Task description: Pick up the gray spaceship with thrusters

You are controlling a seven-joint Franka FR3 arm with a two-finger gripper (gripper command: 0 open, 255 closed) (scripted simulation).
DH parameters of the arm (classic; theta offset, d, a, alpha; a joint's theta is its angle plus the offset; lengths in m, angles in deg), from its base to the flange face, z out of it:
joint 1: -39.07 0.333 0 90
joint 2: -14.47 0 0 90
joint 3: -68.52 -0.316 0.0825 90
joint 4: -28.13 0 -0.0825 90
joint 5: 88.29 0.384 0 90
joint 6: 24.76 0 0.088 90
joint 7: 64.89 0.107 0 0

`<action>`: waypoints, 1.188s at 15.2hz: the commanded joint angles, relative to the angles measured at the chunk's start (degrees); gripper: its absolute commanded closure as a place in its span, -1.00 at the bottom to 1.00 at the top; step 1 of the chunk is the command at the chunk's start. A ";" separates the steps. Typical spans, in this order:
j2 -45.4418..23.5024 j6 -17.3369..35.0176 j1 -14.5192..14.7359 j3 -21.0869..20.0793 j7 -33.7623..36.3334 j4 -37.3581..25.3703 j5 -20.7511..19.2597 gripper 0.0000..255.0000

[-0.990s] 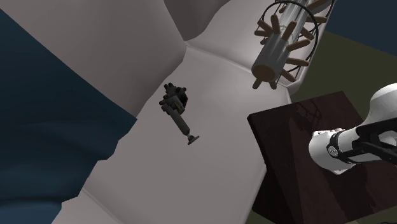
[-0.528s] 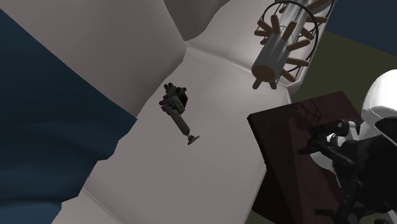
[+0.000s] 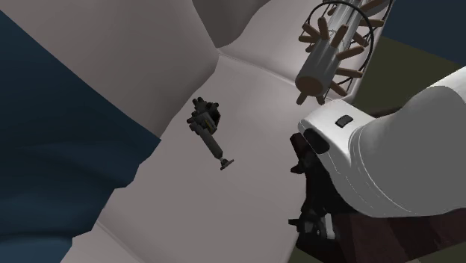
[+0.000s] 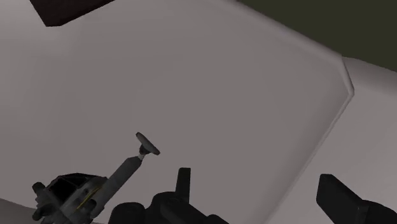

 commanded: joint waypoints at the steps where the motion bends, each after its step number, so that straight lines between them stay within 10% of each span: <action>1: -3.48 3.44 -1.18 0.21 1.66 -0.36 -0.27 -1.00; 18: -34.87 26.09 -8.87 4.63 14.76 -10.23 -1.42 -1.00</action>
